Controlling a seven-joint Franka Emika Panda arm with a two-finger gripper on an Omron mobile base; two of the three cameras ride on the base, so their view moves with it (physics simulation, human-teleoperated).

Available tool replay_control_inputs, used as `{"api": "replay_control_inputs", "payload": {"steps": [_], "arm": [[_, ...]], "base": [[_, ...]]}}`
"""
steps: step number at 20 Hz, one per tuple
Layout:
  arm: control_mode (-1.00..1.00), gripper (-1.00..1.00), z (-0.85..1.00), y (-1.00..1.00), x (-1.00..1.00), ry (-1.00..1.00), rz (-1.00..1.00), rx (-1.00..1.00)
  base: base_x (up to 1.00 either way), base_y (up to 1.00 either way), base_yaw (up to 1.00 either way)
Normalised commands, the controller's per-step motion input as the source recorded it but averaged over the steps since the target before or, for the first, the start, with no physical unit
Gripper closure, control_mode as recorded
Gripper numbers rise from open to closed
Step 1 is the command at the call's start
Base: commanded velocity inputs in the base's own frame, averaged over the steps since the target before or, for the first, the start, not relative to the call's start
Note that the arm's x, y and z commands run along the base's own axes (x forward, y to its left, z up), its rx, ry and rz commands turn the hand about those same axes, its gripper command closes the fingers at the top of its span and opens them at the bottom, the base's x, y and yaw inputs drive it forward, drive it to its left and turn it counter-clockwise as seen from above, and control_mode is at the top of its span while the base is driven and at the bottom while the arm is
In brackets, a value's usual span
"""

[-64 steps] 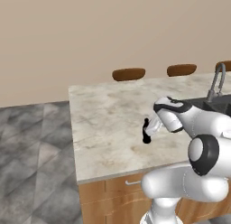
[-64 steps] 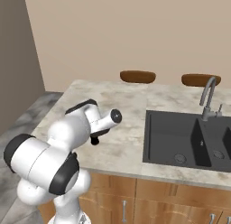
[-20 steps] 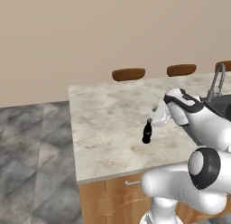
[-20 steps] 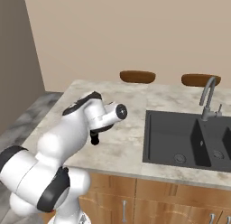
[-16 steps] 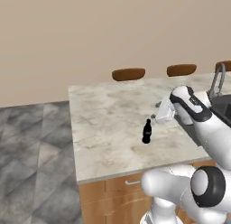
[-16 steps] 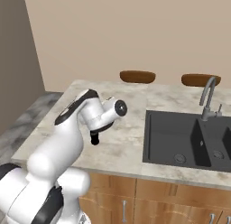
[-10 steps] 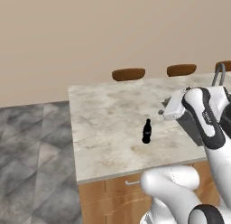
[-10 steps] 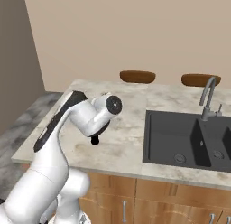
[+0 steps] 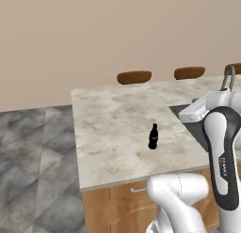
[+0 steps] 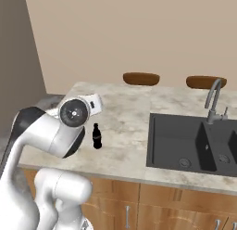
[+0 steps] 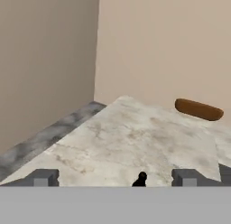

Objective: Move the drinks to the dining counter.

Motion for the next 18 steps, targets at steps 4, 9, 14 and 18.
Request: {"api": "replay_control_inputs", "payload": {"steps": [4, 9, 14, 18], "arm": [[-1.00, -1.00, 0.06, 0.00, -0.89, -0.09, -0.54, 0.00], [1.00, -1.00, 0.00, 0.00, -0.02, 0.00, 0.00, 0.00], [1.00, -1.00, 0.00, 0.00, 0.00, 0.00, 0.00, 0.00], [1.00, -1.00, 0.00, 0.00, 0.00, 0.00, 0.00, 0.00]], "base": [[0.00, 0.00, 0.00], [-0.08, 0.00, -0.05], [-0.73, 0.22, -0.70], [-0.56, 0.26, -0.90]]}}
